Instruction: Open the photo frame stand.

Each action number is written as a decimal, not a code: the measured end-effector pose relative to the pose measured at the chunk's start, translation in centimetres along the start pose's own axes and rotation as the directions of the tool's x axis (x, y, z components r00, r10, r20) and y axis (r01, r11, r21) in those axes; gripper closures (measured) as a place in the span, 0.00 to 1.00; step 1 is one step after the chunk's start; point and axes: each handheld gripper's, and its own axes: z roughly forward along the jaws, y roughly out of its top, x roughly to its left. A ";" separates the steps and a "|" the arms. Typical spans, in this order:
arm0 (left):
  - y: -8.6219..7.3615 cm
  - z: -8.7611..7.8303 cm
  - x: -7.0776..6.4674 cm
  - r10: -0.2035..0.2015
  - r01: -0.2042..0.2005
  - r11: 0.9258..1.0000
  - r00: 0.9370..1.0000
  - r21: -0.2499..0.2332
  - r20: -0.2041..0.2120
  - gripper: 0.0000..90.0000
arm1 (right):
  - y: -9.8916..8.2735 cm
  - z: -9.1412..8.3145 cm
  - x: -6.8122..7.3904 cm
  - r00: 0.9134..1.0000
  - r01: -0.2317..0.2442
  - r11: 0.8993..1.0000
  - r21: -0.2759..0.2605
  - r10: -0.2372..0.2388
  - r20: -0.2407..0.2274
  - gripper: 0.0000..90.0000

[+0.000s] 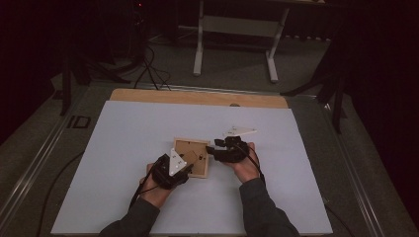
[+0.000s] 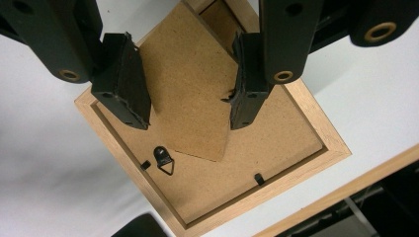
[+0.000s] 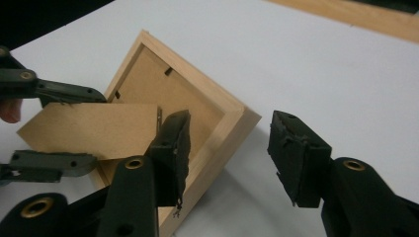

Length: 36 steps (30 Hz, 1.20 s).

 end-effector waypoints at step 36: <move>-0.9 -0.2 1.3 -0.122 0.120 0.993 0.984 0.023 0.134 0.51 | -0.5 1.9 -0.4 0.989 -0.074 0.996 0.041 0.079 -0.127 0.52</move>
